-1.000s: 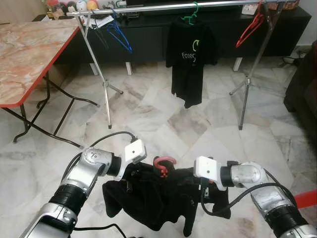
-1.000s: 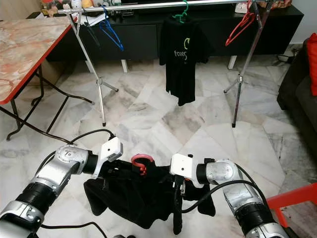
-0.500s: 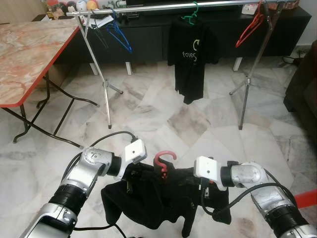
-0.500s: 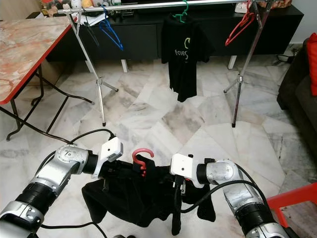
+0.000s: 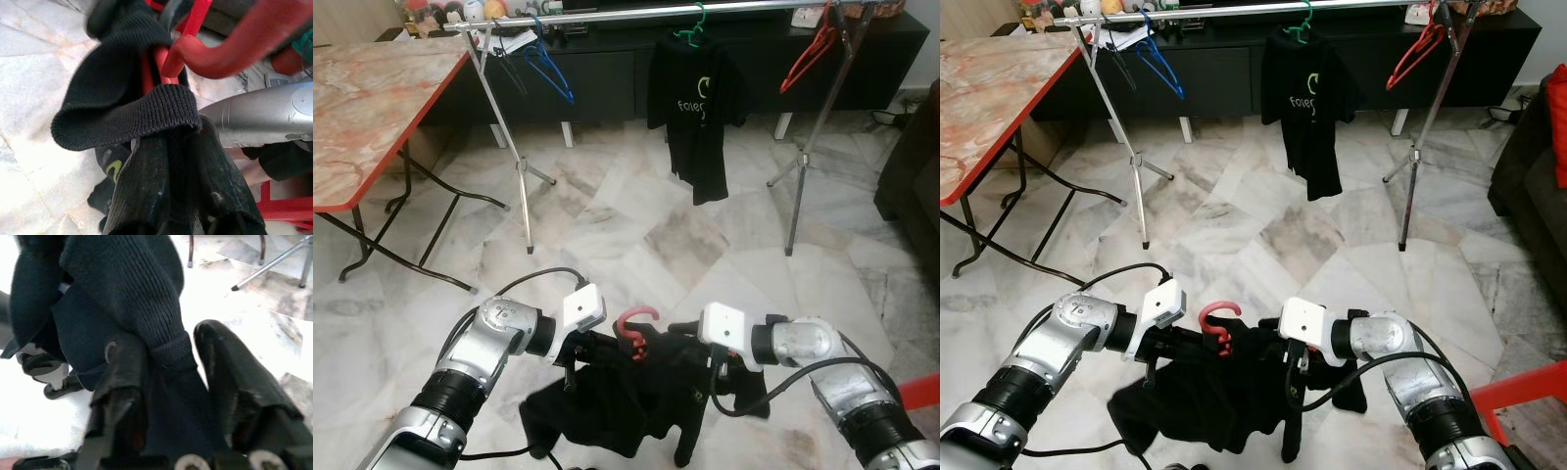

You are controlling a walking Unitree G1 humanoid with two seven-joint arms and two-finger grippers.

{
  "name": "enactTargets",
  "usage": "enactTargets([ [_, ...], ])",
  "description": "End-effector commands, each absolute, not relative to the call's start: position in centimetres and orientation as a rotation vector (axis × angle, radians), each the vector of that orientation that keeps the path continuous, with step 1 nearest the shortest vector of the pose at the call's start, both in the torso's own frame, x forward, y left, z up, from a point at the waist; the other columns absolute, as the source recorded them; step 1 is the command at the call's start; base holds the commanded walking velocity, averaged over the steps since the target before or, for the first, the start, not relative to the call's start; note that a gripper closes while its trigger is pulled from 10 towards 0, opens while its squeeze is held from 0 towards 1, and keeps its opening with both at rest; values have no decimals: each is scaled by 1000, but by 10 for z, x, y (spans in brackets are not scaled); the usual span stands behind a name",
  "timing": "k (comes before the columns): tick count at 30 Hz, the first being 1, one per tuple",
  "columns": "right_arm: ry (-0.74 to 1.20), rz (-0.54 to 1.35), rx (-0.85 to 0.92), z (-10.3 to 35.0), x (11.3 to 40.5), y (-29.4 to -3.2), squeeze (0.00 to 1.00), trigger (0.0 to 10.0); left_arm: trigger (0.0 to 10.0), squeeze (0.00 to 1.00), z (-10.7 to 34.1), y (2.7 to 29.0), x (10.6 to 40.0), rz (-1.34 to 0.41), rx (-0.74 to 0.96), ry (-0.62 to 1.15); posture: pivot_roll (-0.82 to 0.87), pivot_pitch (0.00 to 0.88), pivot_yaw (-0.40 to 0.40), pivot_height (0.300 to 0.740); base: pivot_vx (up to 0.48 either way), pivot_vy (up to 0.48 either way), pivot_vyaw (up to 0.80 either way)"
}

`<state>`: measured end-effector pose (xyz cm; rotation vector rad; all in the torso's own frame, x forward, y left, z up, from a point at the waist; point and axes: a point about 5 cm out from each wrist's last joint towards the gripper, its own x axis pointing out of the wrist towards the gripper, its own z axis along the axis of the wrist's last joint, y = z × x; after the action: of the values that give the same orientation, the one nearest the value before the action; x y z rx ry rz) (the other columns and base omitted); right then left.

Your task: Hang hanger

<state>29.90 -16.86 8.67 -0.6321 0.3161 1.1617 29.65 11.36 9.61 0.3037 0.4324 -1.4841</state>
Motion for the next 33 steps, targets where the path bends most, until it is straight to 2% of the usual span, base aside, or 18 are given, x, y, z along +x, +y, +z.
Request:
enactTargets([
  [1, 282, 1146, -637, 94, 304, -168, 1000, 10000, 0, 0, 88, 116, 292, -1496, 316, 471, -75, 106, 93, 740, 0, 0, 0],
  [13, 300, 1197, -644, 93, 300, -167, 1000, 10000, 0, 0, 83, 116, 296, -1417, 336, 452, -77, 99, 87, 740, 0, 0, 0],
  [19, 277, 1043, -683, 94, 312, -173, 1000, 10000, 0, 0, 78, 120, 302, -1265, 314, 392, -82, 81, 81, 740, 0, 0, 0],
  [23, 265, 979, -686, 95, 317, -176, 1000, 10000, 0, 0, 77, 120, 304, -1223, 310, 366, -84, 77, 78, 740, 0, 0, 0],
  [24, 250, 914, -688, 96, 321, -178, 1000, 10000, 0, 0, 76, 119, 306, -1171, 303, 339, -85, 73, 76, 740, 0, 0, 0],
  [25, 234, 837, -686, 96, 325, -181, 35, 10000, 0, 0, 74, 119, 310, -1094, 308, 312, -85, 73, 76, 740, 0, 0, 0],
  [26, 234, 837, -686, 96, 325, -181, 35, 10000, 0, 0, 74, 119, 310, -1094, 308, 312, -85, 73, 76, 740, 0, 0, 0],
  [27, 223, 753, -669, 97, 329, -186, 0, 10000, 0, 0, 73, 118, 312, -1038, 301, 293, -91, 66, 71, 740, 0, 0, 0],
  [29, 217, 660, -633, 97, 333, -190, 0, 10000, 0, 0, 72, 116, 313, -985, 287, 266, -95, 59, 68, 740, 0, 0, 0],
  [30, 214, 600, -603, 95, 335, -193, 0, 10000, 1059, 0, 71, 115, 315, -946, 276, 265, -95, 57, 67, 740, 0, 0, 0],
  [31, 220, 546, -567, 93, 336, -195, 0, 10000, 4196, 0, 70, 114, 314, -929, 273, 258, -96, 52, 64, 740, 0, 0, 0],
  [32, 226, 510, -544, 90, 337, -197, 0, 10000, 4196, 0, 69, 114, 314, -921, 272, 255, -96, 52, 64, 740, 0, 0, 0],
  [33, 233, 454, -490, 86, 336, -199, 0, 10000, 10000, 0, 67, 115, 315, -884, 277, 248, -94, 48, 62, 740, 0, 0, 0],
])
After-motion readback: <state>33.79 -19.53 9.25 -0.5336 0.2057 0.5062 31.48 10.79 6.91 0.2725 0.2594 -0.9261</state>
